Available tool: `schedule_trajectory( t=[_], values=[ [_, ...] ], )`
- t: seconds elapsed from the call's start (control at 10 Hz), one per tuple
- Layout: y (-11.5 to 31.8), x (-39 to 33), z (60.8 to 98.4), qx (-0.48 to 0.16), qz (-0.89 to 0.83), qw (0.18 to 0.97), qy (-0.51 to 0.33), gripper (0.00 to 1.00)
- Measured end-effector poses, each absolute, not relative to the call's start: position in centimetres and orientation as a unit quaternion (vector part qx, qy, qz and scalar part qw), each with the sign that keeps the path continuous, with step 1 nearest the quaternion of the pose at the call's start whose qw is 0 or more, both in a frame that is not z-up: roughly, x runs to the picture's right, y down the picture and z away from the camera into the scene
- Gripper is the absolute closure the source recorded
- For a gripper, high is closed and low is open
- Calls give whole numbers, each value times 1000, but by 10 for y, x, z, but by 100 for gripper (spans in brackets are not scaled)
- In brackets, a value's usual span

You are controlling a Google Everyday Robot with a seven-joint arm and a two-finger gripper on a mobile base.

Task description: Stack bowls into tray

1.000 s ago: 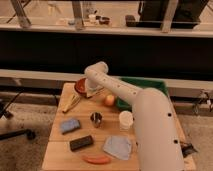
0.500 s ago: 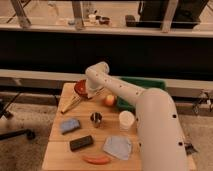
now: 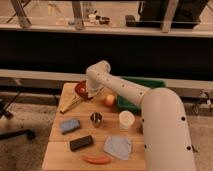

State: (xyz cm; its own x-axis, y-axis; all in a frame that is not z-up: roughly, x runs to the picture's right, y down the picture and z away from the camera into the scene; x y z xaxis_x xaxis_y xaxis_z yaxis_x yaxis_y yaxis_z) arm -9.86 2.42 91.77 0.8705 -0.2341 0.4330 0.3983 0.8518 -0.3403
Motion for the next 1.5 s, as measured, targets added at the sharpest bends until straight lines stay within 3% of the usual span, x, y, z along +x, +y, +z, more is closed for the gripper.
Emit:
schedule_trajectory(
  t=[1.5],
  values=[
    [-19,-74,839,-165,-164,953,-195,100]
  ],
)
